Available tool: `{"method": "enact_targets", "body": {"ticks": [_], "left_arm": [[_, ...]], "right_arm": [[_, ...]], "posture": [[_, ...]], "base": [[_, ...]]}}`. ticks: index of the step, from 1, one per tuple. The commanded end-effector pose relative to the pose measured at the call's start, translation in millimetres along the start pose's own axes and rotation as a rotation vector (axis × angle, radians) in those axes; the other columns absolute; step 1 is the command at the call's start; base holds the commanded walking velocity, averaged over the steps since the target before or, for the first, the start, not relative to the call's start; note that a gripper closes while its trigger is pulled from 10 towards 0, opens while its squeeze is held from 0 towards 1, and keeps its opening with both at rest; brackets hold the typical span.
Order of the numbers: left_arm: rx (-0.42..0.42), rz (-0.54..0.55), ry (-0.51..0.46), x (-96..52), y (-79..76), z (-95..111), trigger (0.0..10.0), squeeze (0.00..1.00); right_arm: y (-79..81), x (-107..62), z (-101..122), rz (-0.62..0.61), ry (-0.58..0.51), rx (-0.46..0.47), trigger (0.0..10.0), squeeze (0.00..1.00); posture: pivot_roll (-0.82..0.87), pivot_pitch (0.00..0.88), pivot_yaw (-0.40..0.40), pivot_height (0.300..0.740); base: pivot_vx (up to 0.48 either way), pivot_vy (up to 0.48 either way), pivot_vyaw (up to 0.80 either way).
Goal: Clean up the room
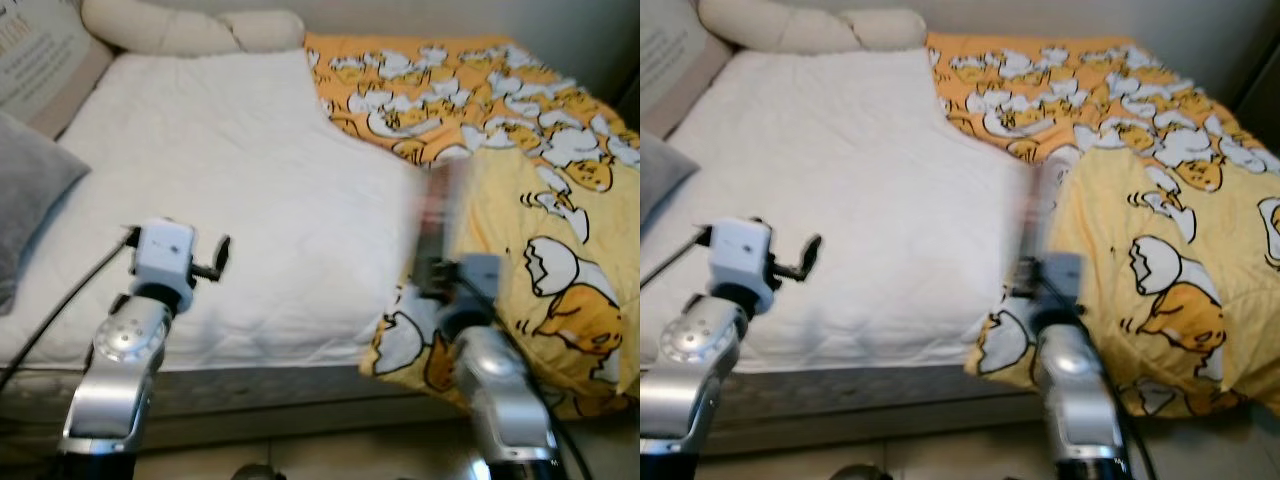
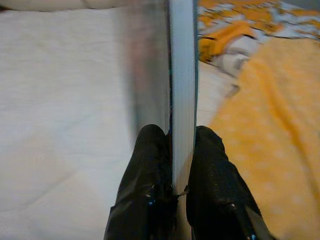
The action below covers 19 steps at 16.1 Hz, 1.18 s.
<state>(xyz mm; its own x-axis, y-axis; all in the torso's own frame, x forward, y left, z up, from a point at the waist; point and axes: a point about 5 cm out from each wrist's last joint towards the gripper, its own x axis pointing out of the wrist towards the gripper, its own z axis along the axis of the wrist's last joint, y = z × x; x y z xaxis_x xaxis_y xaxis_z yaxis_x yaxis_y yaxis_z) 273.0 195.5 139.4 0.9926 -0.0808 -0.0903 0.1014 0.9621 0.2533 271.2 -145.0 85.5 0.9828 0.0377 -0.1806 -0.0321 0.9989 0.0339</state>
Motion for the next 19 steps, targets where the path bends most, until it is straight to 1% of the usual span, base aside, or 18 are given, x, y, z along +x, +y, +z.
{"method": "enact_targets", "body": {"ticks": [1,15,17,18,19], "left_arm": [[0.002,-0.024,-0.012,0.9,-7.2,3.2,10.0,0.0],[0.008,-0.024,-0.01,1.4,-5.7,2.8,10.0,0.0],[-0.031,-0.023,-0.022,1.6,-6.0,4.3,10.0,0.0],[-0.068,-0.038,-0.016,2.4,-7.6,5.5,10.0,0.0],[-0.062,-0.075,-0.037,2.9,-10.5,9.2,10.0,0.0]], "right_arm": [[-9.8,0.5,11.1,-0.029,-0.055,-0.02,10.0,0.0],[-8.4,2.5,10.1,-0.02,-0.05,-0.02,10.0,0.0],[-8.2,2.8,10.3,-0.021,-0.05,-0.019,10.0,0.0],[-7.9,3.0,10.6,-0.022,-0.051,-0.017,10.0,0.0],[-7.3,3.4,11.1,-0.021,-0.052,-0.017,10.0,0.0]], "posture": [[0.11,0.0,-0.004,0.74],[0.12,0.0,-0.003,0.74],[0.12,0.0,-0.002,0.74],[0.12,0.0,-0.001,0.74],[0.12,0.0,0.001,0.74]], "base": [[0.0,0.382,0.0],[0.0,0.374,0.0],[0.0,0.0,0.0],[0.0,0.0,0.0],[0.0,0.0,0.0]]}}
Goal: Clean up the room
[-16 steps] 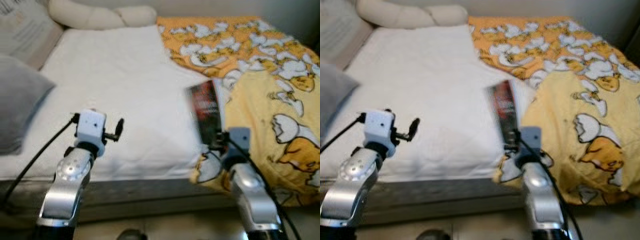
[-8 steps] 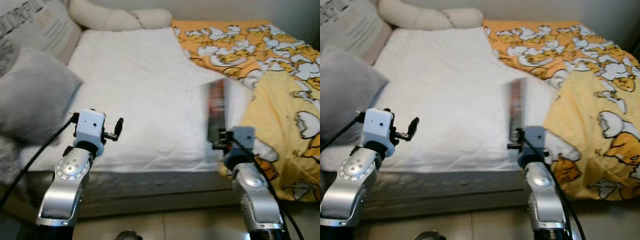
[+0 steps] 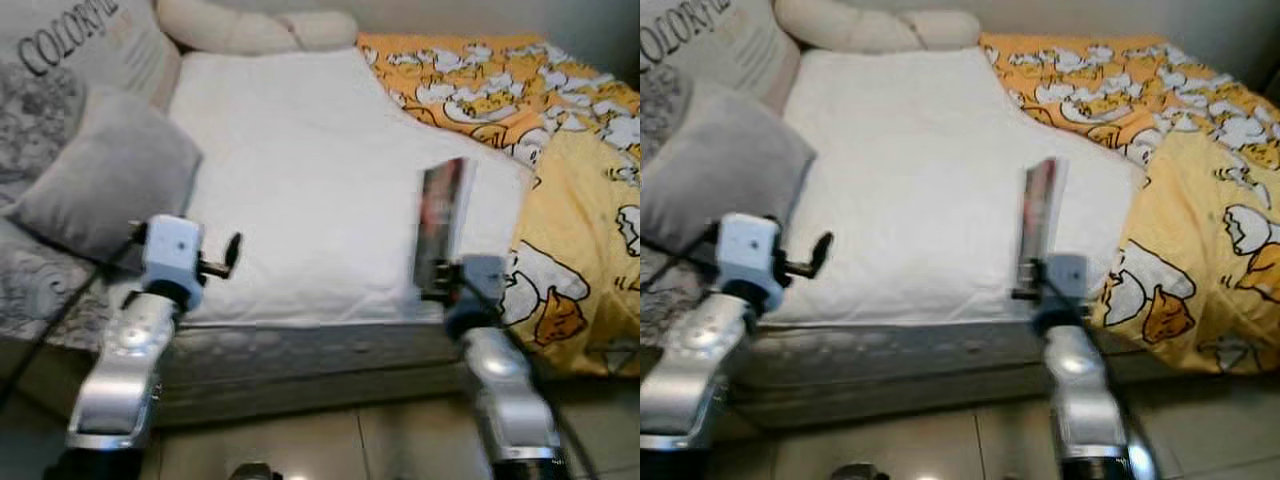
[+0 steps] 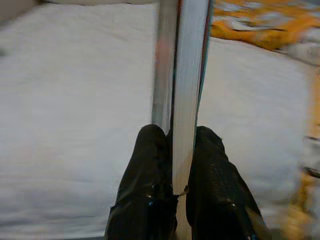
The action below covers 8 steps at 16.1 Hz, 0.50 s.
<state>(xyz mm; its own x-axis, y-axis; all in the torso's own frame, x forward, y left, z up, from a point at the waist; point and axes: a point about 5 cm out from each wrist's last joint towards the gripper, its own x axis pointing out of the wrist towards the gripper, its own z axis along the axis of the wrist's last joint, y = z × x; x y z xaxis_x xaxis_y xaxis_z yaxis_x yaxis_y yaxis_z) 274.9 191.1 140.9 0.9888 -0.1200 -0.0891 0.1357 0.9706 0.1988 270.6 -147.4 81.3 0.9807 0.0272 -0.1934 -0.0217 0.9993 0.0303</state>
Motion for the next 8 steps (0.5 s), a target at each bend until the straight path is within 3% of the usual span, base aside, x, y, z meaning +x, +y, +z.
{"method": "enact_targets", "body": {"ticks": [1,5,7,8], "left_arm": [[-0.003,-0.048,-0.039,0.8,-8.2,7.8,10.0,0.0],[-0.009,0.009,-0.044,3.2,-2.2,9.1,10.0,0.0],[-0.006,0.015,-0.043,4.2,1.6,9.6,10.0,0.0],[-0.005,0.015,-0.044,4.8,1.9,10.1,10.0,0.0]], "right_arm": [[-4.5,3.3,15.5,-0.01,-0.065,-0.014,10.0,0.0],[-0.7,5.3,18.5,0.036,-0.08,0.019,10.0,0.0],[4.4,6.5,19.4,0.088,-0.074,-0.008,10.0,0.0],[4.8,7.0,19.4,0.09,-0.072,-0.005,10.0,0.0]], "posture": [[0.12,0.0,0.001,0.74],[0.12,0.0,0.008,0.74],[0.12,0.0,0.01,0.74],[0.12,0.0,0.011,0.74]], "base": [[0.0,0.0,0.0],[0.0,0.0,0.0],[0.0,0.0,0.0],[0.0,0.0,0.73]]}}
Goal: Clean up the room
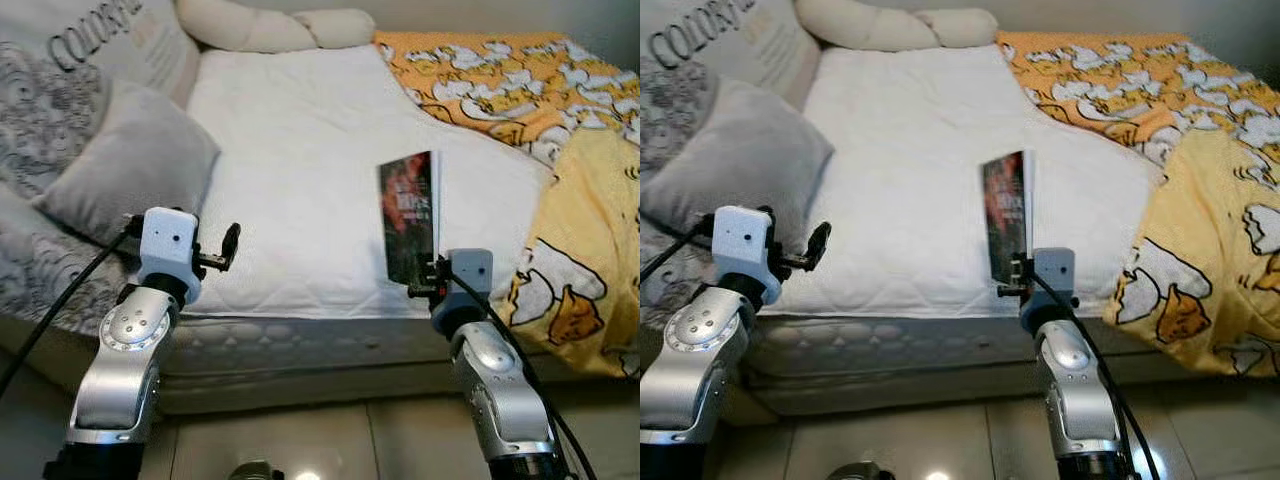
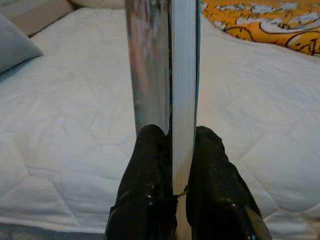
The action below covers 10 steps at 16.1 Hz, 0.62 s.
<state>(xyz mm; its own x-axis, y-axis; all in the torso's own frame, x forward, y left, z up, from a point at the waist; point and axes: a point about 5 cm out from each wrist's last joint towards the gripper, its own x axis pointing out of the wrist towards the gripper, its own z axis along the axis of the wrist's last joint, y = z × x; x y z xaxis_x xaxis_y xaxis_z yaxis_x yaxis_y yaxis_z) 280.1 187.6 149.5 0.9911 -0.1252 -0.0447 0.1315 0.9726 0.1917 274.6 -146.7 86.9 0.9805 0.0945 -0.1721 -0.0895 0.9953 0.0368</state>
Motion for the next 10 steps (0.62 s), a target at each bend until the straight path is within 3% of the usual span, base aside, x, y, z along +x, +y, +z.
{"method": "enact_targets", "body": {"ticks": [1,10], "left_arm": [[0.005,0.013,0.0,0.7,3.3,1.1,10.0,0.0],[-0.009,0.026,0.009,3.7,5.0,0.4,10.0,0.0]], "right_arm": [[4.5,4.8,13.1,0.027,-0.051,-0.002,10.0,0.0],[6.4,5.2,13.6,0.06,-0.044,-0.001,10.0,0.0]], "posture": [[0.12,0.0,0.015,0.74],[0.11,0.0,0.022,0.74]], "base": [[0.244,0.0,0.8],[0.253,0.0,0.8]]}}
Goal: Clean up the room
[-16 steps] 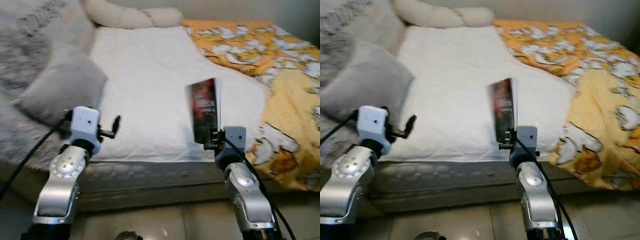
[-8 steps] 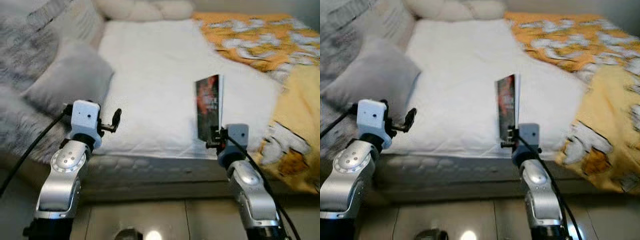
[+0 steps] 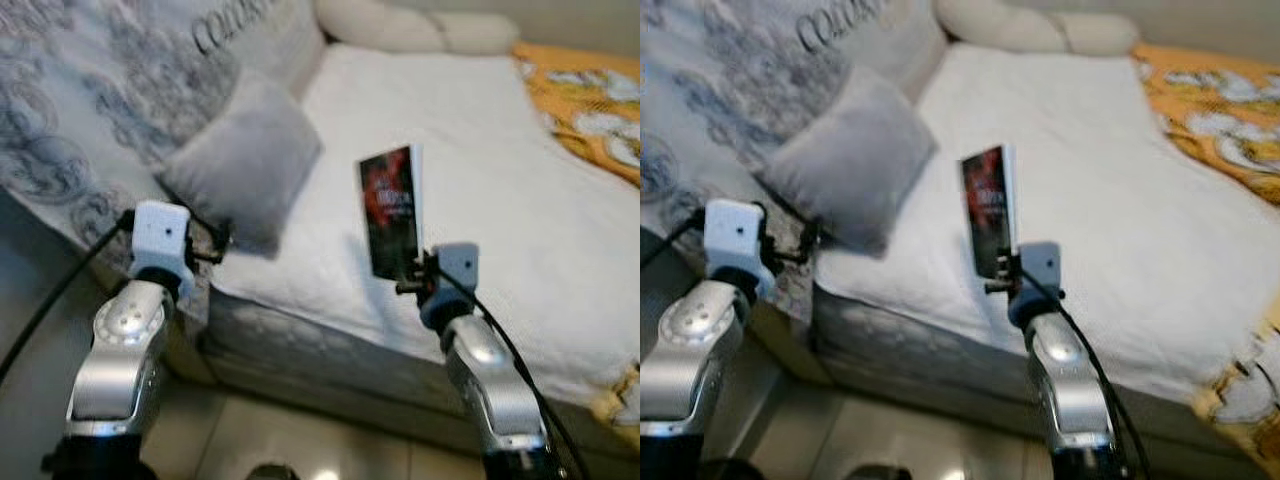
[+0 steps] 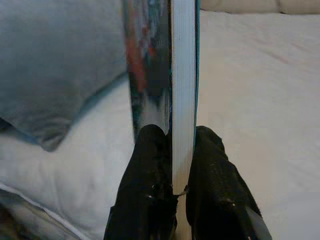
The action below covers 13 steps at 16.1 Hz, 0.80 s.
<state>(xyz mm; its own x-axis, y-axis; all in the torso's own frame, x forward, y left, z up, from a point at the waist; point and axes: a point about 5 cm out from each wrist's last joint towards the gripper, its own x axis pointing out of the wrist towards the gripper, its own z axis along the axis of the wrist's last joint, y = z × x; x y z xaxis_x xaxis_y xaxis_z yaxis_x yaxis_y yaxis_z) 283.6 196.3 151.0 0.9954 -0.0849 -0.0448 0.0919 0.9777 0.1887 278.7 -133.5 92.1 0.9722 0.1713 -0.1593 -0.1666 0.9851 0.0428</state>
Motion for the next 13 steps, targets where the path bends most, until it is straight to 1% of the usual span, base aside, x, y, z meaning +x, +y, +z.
{"method": "enact_targets", "body": {"ticks": [1,3,4,13], "left_arm": [[-0.009,-0.011,0.003,1.4,-4.3,0.3,10.0,0.0],[-0.013,-0.01,0.002,1.9,-4.3,0.4,10.0,0.0],[-0.013,-0.012,0.003,2.2,-4.4,0.4,10.0,0.0],[-0.017,-0.024,0.01,2.0,-5.9,-1.0,10.0,0.0]], "right_arm": [[-6.7,0.5,8.1,-0.016,-0.033,0.004,10.0,0.0],[-6.8,0.8,8.2,-0.012,-0.032,0.001,10.0,0.0],[-7.4,0.9,7.6,-0.018,-0.029,0.015,10.0,0.0],[-7.4,0.8,7.4,-0.019,-0.025,0.018,10.0,0.0]], "posture": [[0.11,0.0,0.02,0.74],[0.11,0.0,0.019,0.74],[0.11,0.0,0.019,0.74],[0.11,0.0,0.02,0.74]], "base": [[0.259,0.0,0.8],[0.253,0.0,0.8],[0.255,0.0,0.0],[0.255,0.0,0.0]]}}
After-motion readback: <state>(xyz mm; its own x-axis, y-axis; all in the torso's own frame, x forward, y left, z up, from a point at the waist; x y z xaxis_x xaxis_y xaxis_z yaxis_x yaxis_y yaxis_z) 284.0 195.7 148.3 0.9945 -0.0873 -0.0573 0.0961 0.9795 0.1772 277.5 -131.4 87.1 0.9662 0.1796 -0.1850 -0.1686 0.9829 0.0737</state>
